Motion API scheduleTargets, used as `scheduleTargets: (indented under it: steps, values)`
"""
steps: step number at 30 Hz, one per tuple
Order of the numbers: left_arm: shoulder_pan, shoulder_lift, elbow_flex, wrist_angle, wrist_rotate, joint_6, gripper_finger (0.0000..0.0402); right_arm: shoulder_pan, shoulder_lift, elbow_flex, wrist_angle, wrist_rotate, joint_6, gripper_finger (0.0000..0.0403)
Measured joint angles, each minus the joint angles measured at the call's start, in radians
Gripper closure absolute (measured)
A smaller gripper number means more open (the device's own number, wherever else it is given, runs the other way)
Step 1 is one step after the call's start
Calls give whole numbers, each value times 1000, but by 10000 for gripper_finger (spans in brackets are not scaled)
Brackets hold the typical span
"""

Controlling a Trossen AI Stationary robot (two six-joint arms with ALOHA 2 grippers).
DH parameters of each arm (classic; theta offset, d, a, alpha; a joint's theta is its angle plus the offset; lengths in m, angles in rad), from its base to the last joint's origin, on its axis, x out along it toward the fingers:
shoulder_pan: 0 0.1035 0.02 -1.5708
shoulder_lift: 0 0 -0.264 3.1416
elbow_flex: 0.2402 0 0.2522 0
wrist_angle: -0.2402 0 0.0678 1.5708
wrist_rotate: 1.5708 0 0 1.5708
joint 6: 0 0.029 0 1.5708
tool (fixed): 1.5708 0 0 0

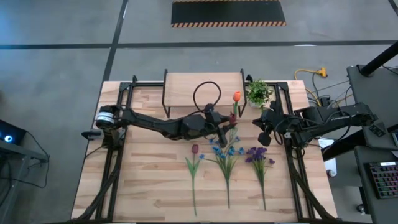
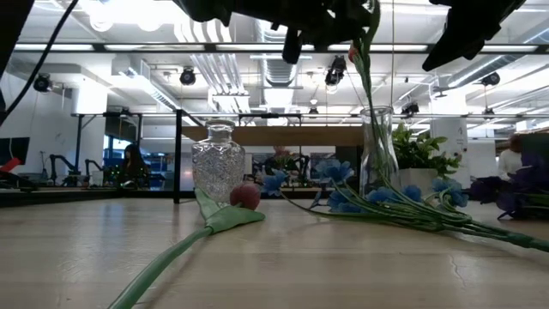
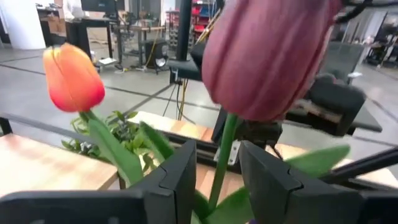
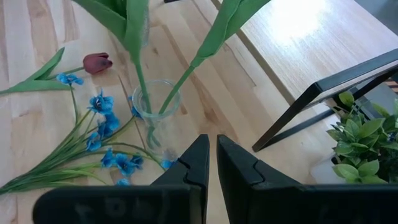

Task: Pick and place flowers into a vace then onto a shelf
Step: Put the left red flower into the right transparent vase

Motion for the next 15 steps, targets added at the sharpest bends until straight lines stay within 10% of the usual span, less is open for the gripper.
scheduleTargets:
  steps: [15]
  values:
    - [0, 0, 5, -57, -6, 0, 294, 0, 0, -3, 0, 0, 19, 381]
